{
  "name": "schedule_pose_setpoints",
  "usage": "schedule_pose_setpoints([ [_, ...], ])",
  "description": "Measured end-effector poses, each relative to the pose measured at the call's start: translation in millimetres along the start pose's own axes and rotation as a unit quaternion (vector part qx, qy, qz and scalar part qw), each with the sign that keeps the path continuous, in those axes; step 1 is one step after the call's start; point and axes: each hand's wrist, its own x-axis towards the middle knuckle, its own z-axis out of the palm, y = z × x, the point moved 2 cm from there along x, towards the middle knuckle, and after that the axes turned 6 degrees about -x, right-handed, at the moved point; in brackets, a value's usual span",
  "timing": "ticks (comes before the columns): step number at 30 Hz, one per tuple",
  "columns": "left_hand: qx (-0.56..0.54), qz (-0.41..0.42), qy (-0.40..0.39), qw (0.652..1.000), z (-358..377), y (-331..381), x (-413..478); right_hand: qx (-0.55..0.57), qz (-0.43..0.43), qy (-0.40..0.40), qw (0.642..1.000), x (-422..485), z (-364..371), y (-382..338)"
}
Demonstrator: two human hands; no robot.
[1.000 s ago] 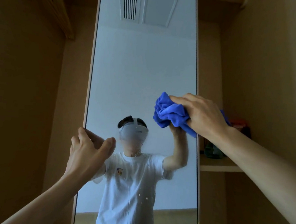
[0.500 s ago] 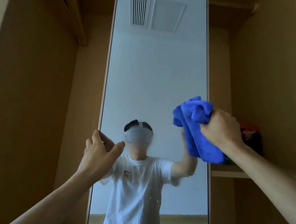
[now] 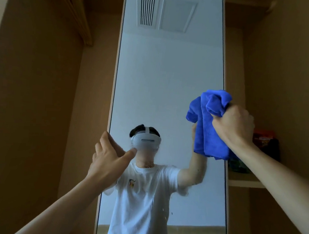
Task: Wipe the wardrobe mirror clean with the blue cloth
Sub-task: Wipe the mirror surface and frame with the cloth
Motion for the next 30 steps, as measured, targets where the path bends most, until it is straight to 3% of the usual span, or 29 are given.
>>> schedule_pose_setpoints([
  [3,-0.011,0.0,-0.008,1.0,0,-3,1,0.011,-0.024,0.015,1.0,-2,3,-14],
  [17,-0.144,0.006,-0.093,0.985,-20,-8,-7,-0.018,-0.203,-0.053,0.978,-55,36,-158],
  [30,-0.201,0.0,-0.119,0.972,-25,-13,-5,-0.023,-0.232,-0.089,0.968,-81,53,-218],
])
